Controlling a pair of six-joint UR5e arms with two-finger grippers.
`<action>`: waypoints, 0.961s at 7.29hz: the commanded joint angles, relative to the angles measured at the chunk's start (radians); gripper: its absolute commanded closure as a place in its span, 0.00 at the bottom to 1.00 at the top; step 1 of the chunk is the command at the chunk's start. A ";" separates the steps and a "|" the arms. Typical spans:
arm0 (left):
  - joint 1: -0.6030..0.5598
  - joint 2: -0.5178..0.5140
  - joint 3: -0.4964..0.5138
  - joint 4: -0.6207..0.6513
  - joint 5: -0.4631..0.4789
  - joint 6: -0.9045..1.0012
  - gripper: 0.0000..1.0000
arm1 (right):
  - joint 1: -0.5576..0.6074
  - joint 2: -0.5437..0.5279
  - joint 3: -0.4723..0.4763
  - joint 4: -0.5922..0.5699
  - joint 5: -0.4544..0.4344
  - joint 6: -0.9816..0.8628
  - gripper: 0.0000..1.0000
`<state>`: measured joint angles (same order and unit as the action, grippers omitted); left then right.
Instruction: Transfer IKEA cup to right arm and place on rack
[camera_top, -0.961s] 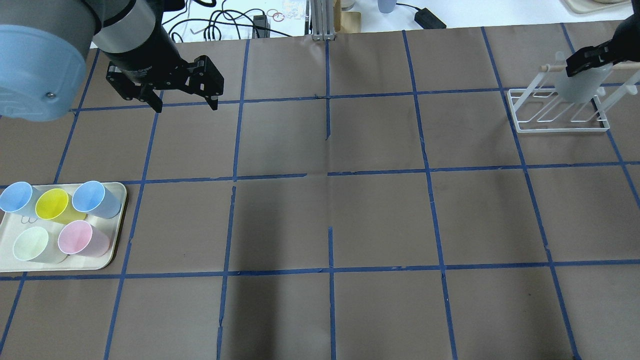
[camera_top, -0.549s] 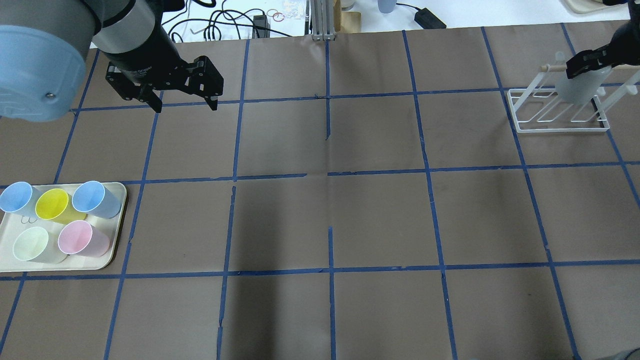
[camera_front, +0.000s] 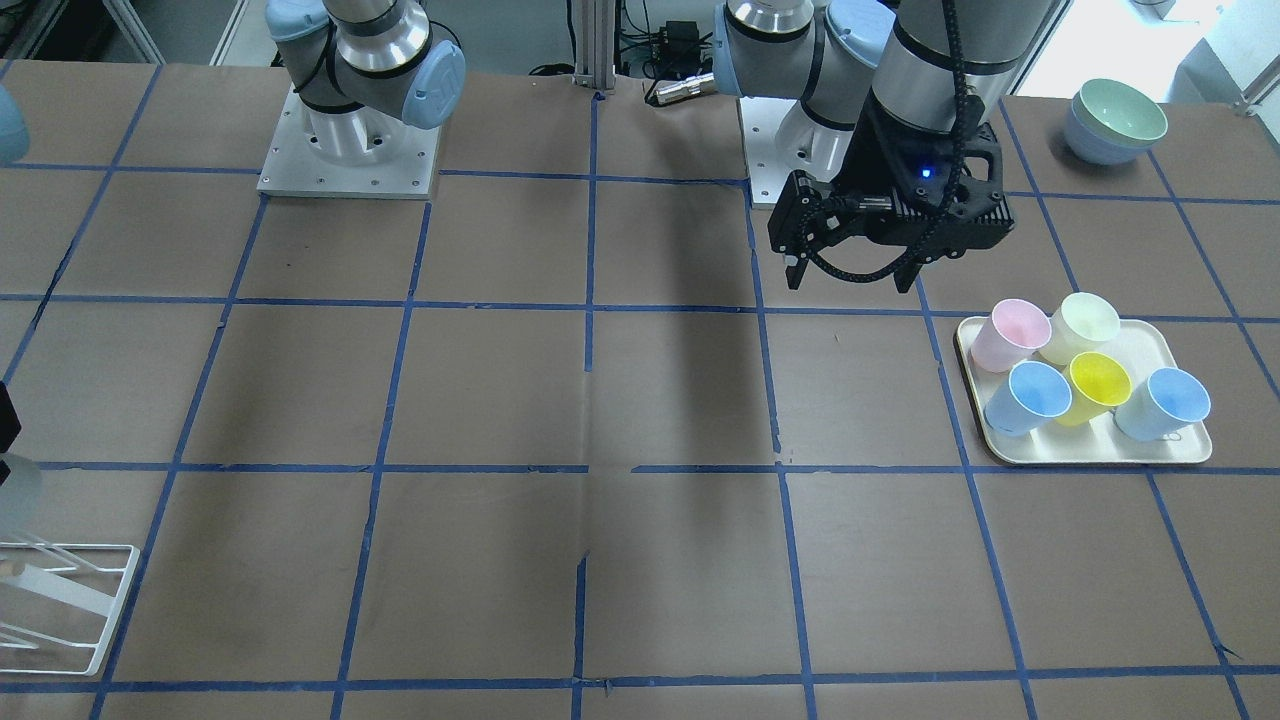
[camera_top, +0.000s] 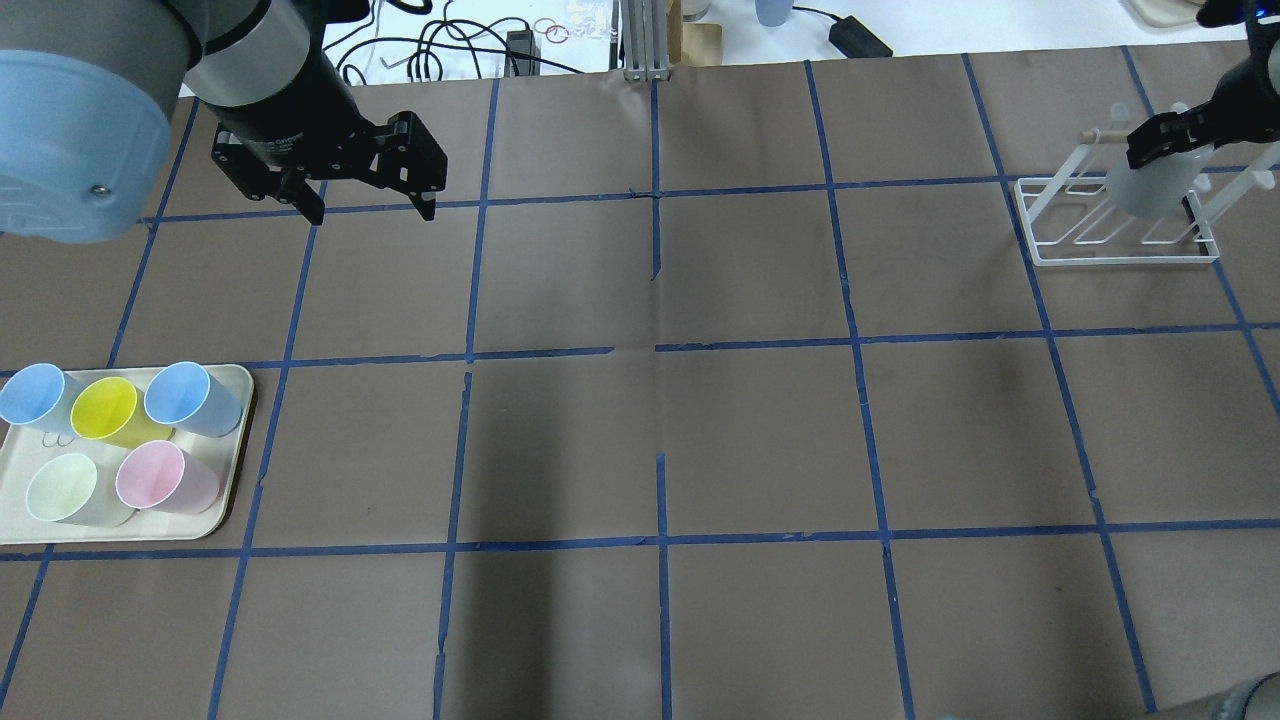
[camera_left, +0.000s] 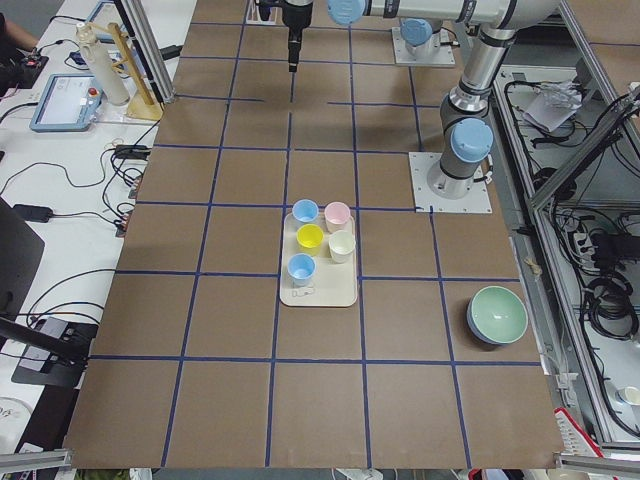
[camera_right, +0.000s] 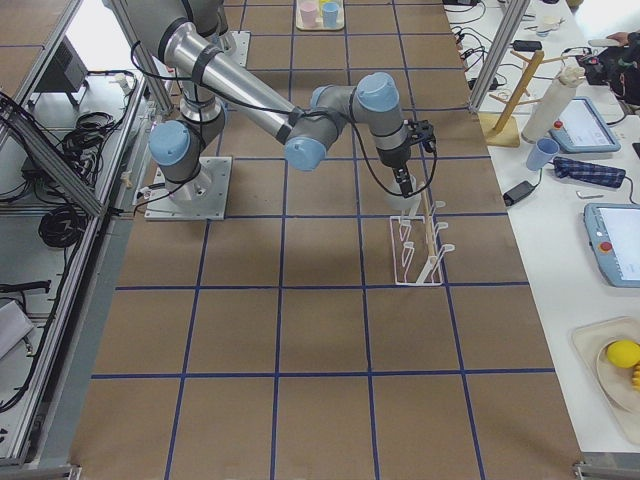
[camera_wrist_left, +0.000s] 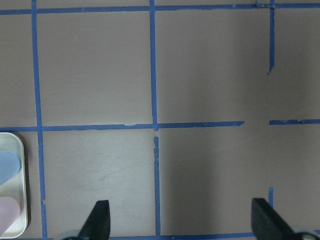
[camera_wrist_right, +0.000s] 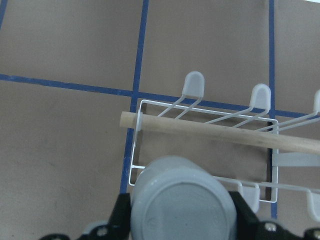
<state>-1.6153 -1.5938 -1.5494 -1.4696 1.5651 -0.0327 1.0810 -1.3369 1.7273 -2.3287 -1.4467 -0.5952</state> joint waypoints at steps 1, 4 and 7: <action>0.000 -0.003 -0.001 0.000 0.000 0.000 0.00 | -0.003 0.030 0.000 -0.024 -0.001 0.000 0.78; 0.006 -0.003 0.002 0.002 0.000 0.007 0.00 | -0.003 0.058 0.003 -0.070 -0.008 0.011 0.63; 0.005 -0.003 0.002 0.002 -0.003 0.005 0.00 | -0.003 0.067 0.011 -0.069 -0.006 0.014 0.42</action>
<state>-1.6103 -1.5968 -1.5485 -1.4681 1.5633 -0.0289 1.0784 -1.2778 1.7342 -2.3981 -1.4528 -0.5841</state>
